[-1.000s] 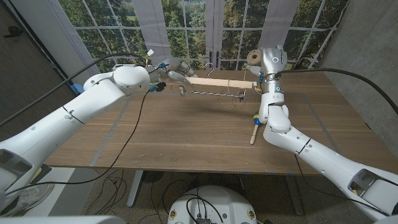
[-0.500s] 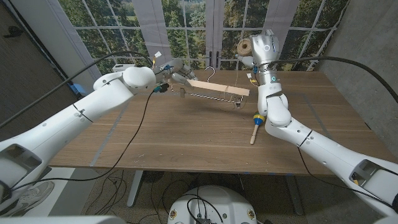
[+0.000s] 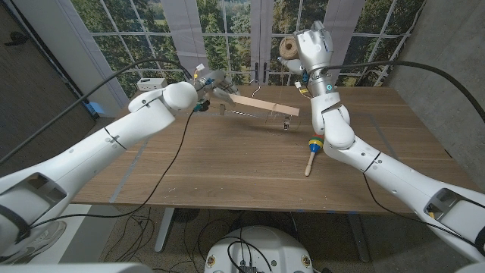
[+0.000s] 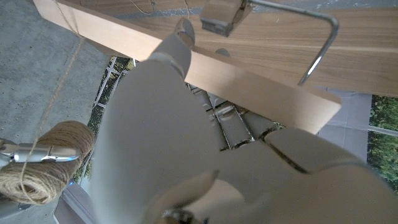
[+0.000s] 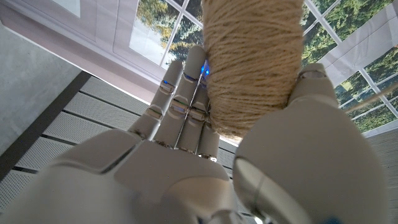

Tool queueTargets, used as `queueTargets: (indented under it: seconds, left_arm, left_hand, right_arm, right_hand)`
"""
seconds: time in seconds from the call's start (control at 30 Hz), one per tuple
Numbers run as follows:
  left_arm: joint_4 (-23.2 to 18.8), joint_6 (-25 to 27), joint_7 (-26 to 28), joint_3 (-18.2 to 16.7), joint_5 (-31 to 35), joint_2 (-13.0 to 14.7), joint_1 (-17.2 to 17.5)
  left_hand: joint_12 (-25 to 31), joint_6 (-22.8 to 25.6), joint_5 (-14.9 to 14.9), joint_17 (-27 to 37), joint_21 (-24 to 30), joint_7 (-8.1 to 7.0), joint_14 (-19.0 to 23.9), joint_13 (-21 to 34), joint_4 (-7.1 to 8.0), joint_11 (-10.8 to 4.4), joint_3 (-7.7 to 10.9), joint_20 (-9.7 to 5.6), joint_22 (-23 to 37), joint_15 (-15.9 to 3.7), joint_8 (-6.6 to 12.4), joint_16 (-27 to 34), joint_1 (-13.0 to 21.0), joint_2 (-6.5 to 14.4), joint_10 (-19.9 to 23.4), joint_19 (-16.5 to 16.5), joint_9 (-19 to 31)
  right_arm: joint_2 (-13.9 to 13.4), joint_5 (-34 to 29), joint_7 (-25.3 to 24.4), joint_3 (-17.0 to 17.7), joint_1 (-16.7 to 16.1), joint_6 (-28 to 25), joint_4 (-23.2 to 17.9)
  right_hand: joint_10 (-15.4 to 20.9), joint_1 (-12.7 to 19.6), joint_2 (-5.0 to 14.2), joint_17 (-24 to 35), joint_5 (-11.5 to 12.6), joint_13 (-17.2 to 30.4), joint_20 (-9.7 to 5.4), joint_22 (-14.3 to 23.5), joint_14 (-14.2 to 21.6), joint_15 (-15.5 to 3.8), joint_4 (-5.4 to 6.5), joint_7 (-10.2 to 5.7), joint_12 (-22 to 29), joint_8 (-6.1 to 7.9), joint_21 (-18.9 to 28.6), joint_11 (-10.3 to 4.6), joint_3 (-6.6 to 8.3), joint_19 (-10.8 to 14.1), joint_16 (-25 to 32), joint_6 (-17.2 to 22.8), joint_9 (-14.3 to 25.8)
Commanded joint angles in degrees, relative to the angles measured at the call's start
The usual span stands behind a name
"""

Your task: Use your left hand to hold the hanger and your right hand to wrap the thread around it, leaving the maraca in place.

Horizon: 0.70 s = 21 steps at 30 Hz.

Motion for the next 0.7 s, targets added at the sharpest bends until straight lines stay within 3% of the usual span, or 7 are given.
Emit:
queueTargets:
  seconds: [0.03, 0.33, 0.7]
  left_arm:
    - [1.5, 1.0, 3.4, 1.3, 5.1, -3.0, -0.4]
    - [1.7, 0.7, 4.7, 0.3, 5.4, -4.2, 0.4]
    - [1.5, 0.5, 5.3, -0.1, 5.6, -5.0, 0.8]
  left_hand:
    - [-0.4, 3.1, 0.4, 0.1, 0.3, 2.54, 2.6, 0.2, 1.17, 0.33, 1.68, -7.43, 0.0, -4.08, 0.31, -0.1, 7.1, 7.7, 0.4, 0.3, 0.2]
    - [-0.5, 3.2, 0.4, 0.1, 0.3, 2.36, 2.7, 0.2, 1.11, 0.24, 1.73, -7.46, 0.0, -4.22, 0.27, -0.1, 7.1, 7.7, 0.6, 0.2, 0.4]
    - [-0.6, 3.1, 0.4, 0.0, 0.4, 2.34, 2.9, 0.2, 1.13, 0.26, 1.75, -7.44, 0.0, -4.09, 0.15, -0.2, 7.1, 7.7, 0.7, 0.2, 0.5]
  right_arm:
    - [-0.5, -5.4, 0.9, 1.8, -0.9, 0.5, -2.5]
    - [-3.0, -10.8, 3.1, 3.7, -4.8, -0.3, -7.4]
    - [-7.2, -18.9, 10.0, 7.3, -12.2, 0.4, -14.9]
  right_hand:
    - [3.3, 20.7, 19.94, 0.2, 0.4, 8.4, -7.35, 0.0, 1.1, -4.51, 0.14, -5.44, 0.4, 0.29, 0.6, -3.38, -0.10, -0.1, -0.1, 5.5, 0.1]
    - [3.3, 20.7, 19.86, 0.4, 0.4, 8.5, -7.39, -0.1, 1.1, -4.49, 0.23, -5.46, 0.3, 0.33, 0.8, -3.47, -0.30, -0.3, -0.3, 5.7, 0.1]
    - [3.4, 20.7, 19.85, 0.6, 0.5, 8.6, -7.39, -0.1, 1.2, -4.52, 0.33, -5.61, 0.1, 0.27, 1.0, -3.50, -0.51, -0.5, -0.5, 5.7, 0.1]
